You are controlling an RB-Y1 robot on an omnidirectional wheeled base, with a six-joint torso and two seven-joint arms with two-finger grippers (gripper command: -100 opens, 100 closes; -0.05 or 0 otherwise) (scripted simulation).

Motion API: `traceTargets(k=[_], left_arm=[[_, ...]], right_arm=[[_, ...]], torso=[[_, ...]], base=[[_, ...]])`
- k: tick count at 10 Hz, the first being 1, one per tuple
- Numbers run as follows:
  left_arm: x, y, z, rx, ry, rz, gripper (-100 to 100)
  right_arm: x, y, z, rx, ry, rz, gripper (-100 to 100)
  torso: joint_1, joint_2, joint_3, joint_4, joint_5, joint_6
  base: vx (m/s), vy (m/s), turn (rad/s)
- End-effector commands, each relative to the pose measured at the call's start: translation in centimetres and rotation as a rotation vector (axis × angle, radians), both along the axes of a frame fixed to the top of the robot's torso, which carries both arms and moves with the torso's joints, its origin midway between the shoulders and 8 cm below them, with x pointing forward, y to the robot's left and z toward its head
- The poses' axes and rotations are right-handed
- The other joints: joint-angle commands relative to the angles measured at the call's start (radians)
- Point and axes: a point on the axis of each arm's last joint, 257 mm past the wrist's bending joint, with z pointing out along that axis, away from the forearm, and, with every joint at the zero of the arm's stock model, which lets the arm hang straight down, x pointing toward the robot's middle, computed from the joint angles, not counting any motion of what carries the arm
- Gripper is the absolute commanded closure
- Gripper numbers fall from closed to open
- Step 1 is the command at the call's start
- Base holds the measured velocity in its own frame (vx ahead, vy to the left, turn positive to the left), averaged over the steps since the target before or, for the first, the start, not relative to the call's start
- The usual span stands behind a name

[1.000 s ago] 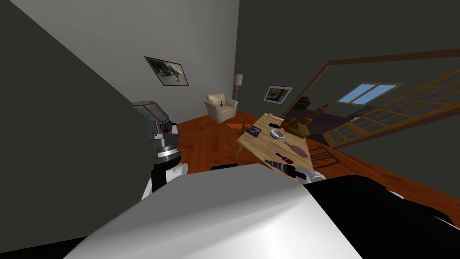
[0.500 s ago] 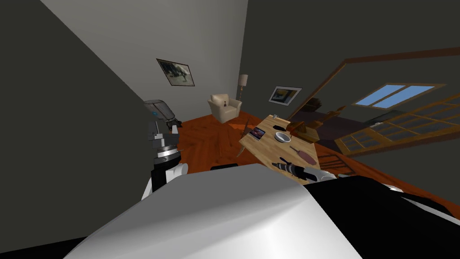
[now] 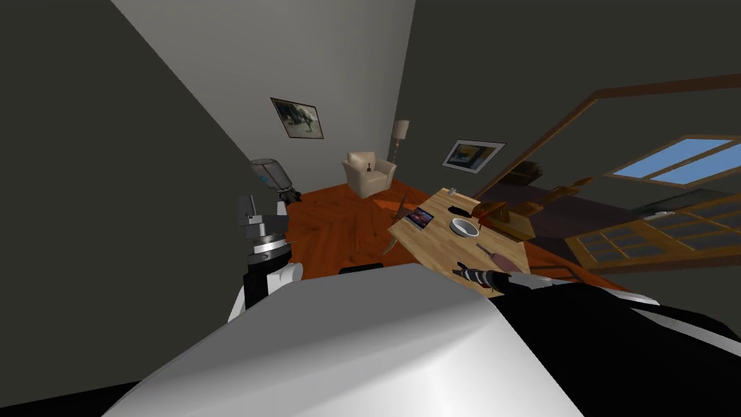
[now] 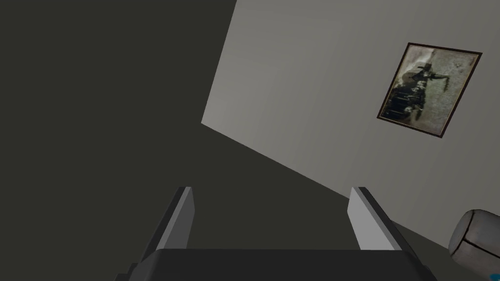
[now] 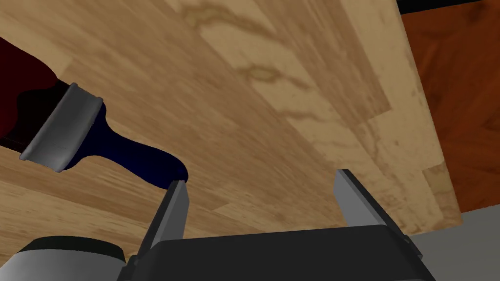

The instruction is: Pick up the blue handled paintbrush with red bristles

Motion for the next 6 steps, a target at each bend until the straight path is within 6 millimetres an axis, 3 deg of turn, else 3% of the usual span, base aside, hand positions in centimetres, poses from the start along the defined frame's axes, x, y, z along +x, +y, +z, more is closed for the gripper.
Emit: traceTargets(k=[1,2,4,6], left_arm=[[0.0,0.0,0.0,0.0,0.0,0.0,0],[0.0,0.0,0.0,0.0,0.0,0.0,0],[0.0,0.0,0.0,0.0,0.0,0.0,0],[0.0,0.0,0.0,0.0,0.0,0.0,0]], right_arm=[[-0.7,-1.2,0.2,-0.037,0.028,0.022,-100],[-0.7,-1.2,0.2,-0.037,0.028,0.022,-100],[-3.5,-3.6,1.3,-0.109,0.115,0.091,-100],[-5.9,-4.4,1.3,-0.142,0.193,0.16,-100]], torso=[[0.0,0.0,0.0,0.0,0.0,0.0],[-0.001,0.0,0.0,0.0,-0.001,0.001],[0.001,0.001,0.0,0.0,0.0,0.001],[-0.003,0.002,0.001,0.0,-0.001,0.001]], base=[[0.0,-0.062,0.108],[-0.001,-0.027,-0.032],[-0.013,-0.048,0.196],[-0.033,-0.103,0.24]])
